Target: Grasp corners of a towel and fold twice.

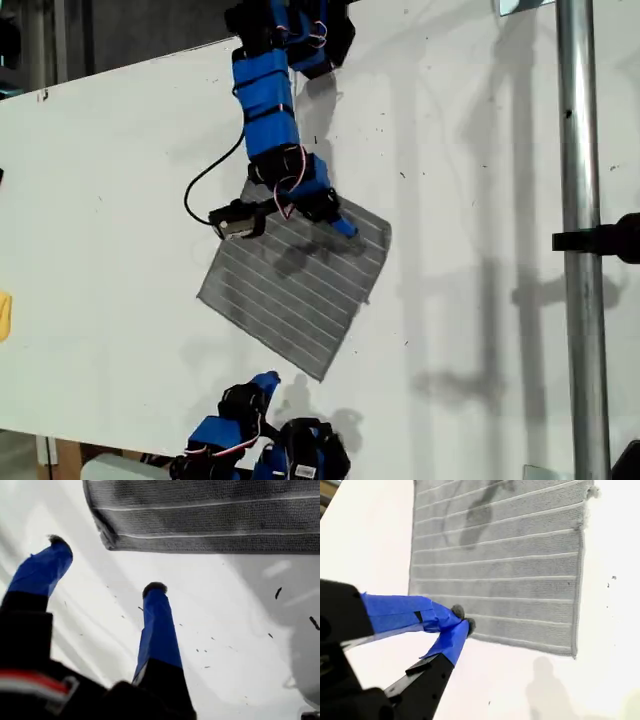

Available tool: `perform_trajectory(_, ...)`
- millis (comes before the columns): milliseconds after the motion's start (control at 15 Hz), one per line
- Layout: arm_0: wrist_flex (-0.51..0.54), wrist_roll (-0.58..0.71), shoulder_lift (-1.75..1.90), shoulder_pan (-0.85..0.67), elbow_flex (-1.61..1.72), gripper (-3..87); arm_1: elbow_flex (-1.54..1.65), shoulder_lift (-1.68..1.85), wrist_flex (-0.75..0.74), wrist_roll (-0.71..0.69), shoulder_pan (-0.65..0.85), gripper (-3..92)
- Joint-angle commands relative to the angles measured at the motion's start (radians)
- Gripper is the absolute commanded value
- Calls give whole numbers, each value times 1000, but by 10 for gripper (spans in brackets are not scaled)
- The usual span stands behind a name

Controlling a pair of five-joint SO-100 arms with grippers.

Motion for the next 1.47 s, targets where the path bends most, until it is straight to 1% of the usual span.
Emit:
perform_trajectory(0,-2,-6,-6,0,-25,-29,-117,-71,6,5,-31,317)
perform_trajectory(200,-5,-21,-17,11,-9,-29,-225,-183,9,17,-57,309)
perform_trajectory(400,-9,-29,-21,17,-8,-29,-230,-221,-17,34,-64,302)
perform_trajectory(1000,-23,-44,-18,34,41,-29,-273,-456,-213,6,-55,291)
perform_trajectory(1133,-25,-52,-15,41,55,-29,-268,-491,-209,6,-61,292)
perform_trajectory(1200,-26,-57,-12,43,64,-29,-258,-500,-189,6,-64,272)
perform_trajectory(1267,-28,-58,-9,44,75,-29,-252,-500,-172,8,-72,205)
perform_trajectory(1333,-34,-61,-2,44,89,-29,-250,-500,-156,12,-75,98)
perform_trajectory(1400,-40,-61,8,43,101,-29,-249,-497,-130,46,-75,-2)
